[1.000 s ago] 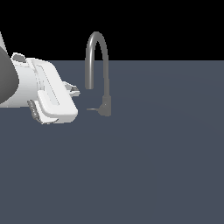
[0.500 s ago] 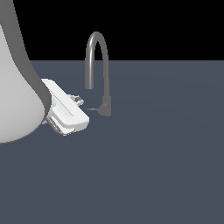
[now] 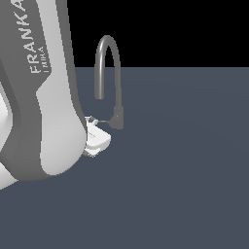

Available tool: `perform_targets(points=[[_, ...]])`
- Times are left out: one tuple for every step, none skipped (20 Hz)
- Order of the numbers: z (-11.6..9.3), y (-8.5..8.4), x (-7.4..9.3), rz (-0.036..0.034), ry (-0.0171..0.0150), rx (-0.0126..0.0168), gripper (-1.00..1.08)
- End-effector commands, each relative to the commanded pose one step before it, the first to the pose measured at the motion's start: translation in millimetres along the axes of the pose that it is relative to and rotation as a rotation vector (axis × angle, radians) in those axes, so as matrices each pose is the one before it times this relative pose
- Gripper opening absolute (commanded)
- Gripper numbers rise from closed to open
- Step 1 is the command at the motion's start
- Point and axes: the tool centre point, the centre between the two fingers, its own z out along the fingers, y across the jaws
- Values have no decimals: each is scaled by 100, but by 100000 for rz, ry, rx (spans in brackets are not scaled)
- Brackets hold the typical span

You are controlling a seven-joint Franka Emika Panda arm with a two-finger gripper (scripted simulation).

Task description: Turn on the faucet by rotating a designated handle.

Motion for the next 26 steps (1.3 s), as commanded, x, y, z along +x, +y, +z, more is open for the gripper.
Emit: perform_targets(points=[[552, -291, 788, -4149, -631, -4093, -100], [223, -122, 308, -1646, -245, -1569, -100], [224, -123, 306, -1647, -247, -1566, -100], [225, -123, 306, -1650, -249, -1564, -100], [227, -124, 304, -1652, -250, -1560, -100], [229, -125, 303, -1655, -252, -1558, -100], [231, -125, 300, -1654, -253, -1551, -100], [227, -122, 290, -1610, -248, -1504, -100], [218, -117, 275, -1534, -237, -1429, -100], [207, -111, 260, -1457, -226, -1353, -100], [196, -106, 244, -1376, -214, -1274, -100], [186, -100, 230, -1301, -202, -1201, -100], [179, -94, 216, -1232, -193, -1134, -100], [173, -89, 201, -1157, -182, -1062, -100], [165, -83, 185, -1076, -170, -984, -100], [156, -76, 171, -1006, -159, -918, -100], [146, -71, 158, -932, -148, -849, -100], [135, -66, 144, -855, -136, -777, -100], [123, -60, 130, -775, -123, -703, -100], [109, -53, 116, -693, -110, -628, -100], [97, -47, 102, -608, -97, -550, -100], [84, -41, 87, -522, -83, -471, -100], [72, -34, 72, -435, -70, -392, -100], [59, -26, 57, -349, -56, -314, -100], [46, -17, 42, -265, -43, -238, -100], [35, -14, 26, -169, -28, -152, -100]])
